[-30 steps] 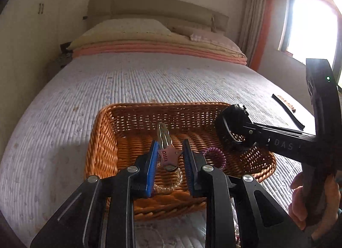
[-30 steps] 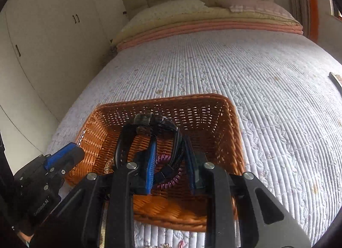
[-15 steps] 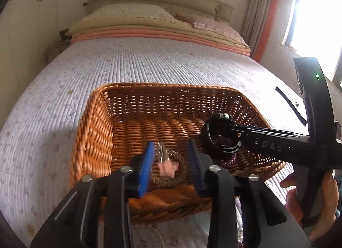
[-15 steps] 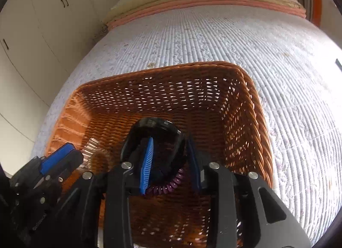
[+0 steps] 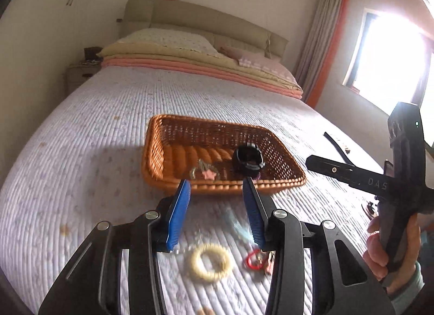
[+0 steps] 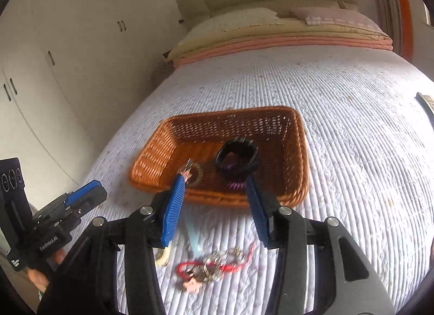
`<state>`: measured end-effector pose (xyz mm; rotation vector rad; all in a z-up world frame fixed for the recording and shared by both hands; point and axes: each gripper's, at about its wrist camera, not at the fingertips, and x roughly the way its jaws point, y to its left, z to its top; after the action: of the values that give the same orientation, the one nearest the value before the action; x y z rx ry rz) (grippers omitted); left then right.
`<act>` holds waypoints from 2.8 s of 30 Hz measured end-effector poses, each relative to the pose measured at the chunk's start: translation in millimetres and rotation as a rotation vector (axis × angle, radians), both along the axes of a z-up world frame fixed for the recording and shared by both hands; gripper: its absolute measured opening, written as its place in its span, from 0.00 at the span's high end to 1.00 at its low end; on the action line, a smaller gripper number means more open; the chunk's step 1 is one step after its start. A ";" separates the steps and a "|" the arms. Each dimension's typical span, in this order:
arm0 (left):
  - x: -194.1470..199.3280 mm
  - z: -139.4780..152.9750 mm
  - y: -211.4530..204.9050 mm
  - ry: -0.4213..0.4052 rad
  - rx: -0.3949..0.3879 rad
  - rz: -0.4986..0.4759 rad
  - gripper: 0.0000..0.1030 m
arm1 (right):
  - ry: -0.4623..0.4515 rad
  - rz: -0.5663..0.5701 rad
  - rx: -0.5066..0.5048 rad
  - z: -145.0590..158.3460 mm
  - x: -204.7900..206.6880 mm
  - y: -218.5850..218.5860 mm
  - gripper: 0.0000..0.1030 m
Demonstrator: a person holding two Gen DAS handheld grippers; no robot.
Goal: Organize jewelry
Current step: 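Grasp the cream coil hair tie with the left tool while the right tool grasps the light blue hair clip, then lower the hair tie and hair clip into the basket and open both tools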
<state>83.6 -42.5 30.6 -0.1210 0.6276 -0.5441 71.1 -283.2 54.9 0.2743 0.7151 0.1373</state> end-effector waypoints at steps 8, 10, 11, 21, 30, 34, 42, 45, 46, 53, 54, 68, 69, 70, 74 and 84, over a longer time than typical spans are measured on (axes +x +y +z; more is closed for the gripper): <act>-20.1 -47.1 26.9 0.121 -0.030 -0.002 0.62 | 0.005 0.055 -0.113 -27.1 -23.5 35.1 0.58; -16.9 -59.8 25.6 0.159 -0.017 -0.005 0.62 | 0.023 0.068 -0.116 -35.6 -23.0 40.6 0.58; -14.6 -64.7 23.4 0.175 -0.005 -0.006 0.62 | 0.030 0.078 -0.117 -39.1 -21.9 43.6 0.58; 4.3 -97.9 -11.3 0.230 0.177 0.011 0.69 | 0.165 0.141 -0.070 -88.5 10.6 62.9 0.66; -3.3 -95.0 -6.6 0.198 0.269 0.037 0.87 | 0.204 0.164 -0.077 -108.4 36.4 79.6 0.74; -5.0 -94.4 1.1 0.209 0.247 0.028 0.86 | 0.197 0.162 -0.133 -111.5 39.3 88.7 0.74; -12.5 -96.6 -15.8 0.161 0.348 0.041 0.86 | 0.177 0.165 -0.154 -109.5 28.6 87.8 0.92; -17.4 -94.9 -16.1 0.158 0.347 0.037 0.91 | 0.168 0.172 -0.158 -106.5 19.6 86.6 0.92; -19.2 -94.0 -14.7 0.155 0.339 0.034 0.91 | 0.162 0.175 -0.153 -105.4 15.2 85.5 0.92; -28.8 -69.3 3.7 0.104 0.219 0.048 0.92 | 0.093 0.176 -0.082 -89.4 -14.3 68.0 0.92; -29.7 -61.5 5.0 0.085 0.206 0.051 0.92 | 0.076 0.171 -0.080 -82.5 -18.5 65.8 0.92; 44.1 20.5 -23.7 -0.081 0.100 0.070 0.92 | -0.079 0.113 -0.042 9.0 35.7 39.1 0.92; 51.6 20.1 -26.8 -0.082 0.098 0.071 0.91 | -0.069 0.109 -0.033 10.0 47.5 35.9 0.92; 57.3 19.4 -28.6 -0.084 0.100 0.074 0.91 | -0.060 0.105 -0.024 9.8 57.8 34.0 0.92; 83.0 11.8 -37.8 -0.083 0.130 0.092 0.91 | 0.017 0.127 0.053 1.9 102.8 26.0 0.92; 118.0 -25.5 -43.1 -0.038 0.193 0.082 0.91 | 0.226 0.084 0.000 -40.0 186.4 40.4 0.92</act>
<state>201.6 -85.6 5.1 0.0455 0.6325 -0.4029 257.4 -242.8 14.9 0.2623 0.9516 0.1878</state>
